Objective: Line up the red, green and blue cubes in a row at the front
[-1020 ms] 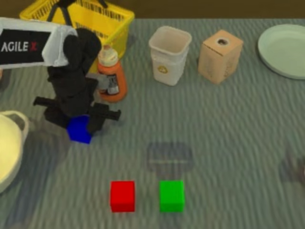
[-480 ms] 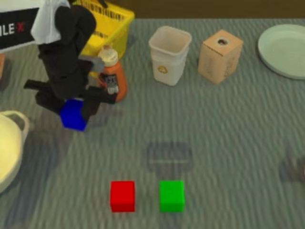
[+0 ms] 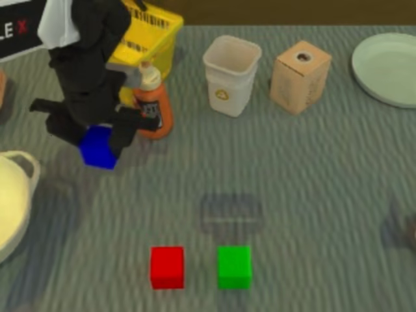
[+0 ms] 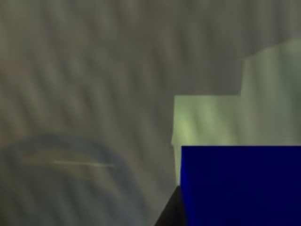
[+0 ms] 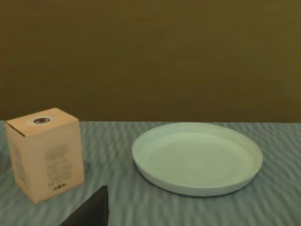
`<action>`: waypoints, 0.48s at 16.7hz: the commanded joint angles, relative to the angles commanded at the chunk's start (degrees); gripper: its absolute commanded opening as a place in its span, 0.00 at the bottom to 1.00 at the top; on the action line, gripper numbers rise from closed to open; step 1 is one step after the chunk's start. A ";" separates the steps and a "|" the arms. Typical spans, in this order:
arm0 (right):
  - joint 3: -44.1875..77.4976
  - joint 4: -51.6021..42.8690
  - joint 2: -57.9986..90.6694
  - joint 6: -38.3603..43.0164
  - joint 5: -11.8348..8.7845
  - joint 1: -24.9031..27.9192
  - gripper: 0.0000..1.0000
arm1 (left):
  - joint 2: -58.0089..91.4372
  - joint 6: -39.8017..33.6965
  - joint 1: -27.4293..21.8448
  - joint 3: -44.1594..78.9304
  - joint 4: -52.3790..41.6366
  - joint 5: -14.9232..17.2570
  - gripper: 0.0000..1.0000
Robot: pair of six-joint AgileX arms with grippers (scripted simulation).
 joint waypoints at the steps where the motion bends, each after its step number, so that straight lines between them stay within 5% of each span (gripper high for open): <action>1: 0.00 0.00 0.00 0.00 0.00 0.00 1.00 | 0.52 -1.29 -1.20 0.84 -0.42 -0.01 0.00; 8: 0.00 0.00 0.00 0.00 0.00 0.00 1.00 | 6.57 -25.83 -19.25 11.43 -6.07 -0.15 0.00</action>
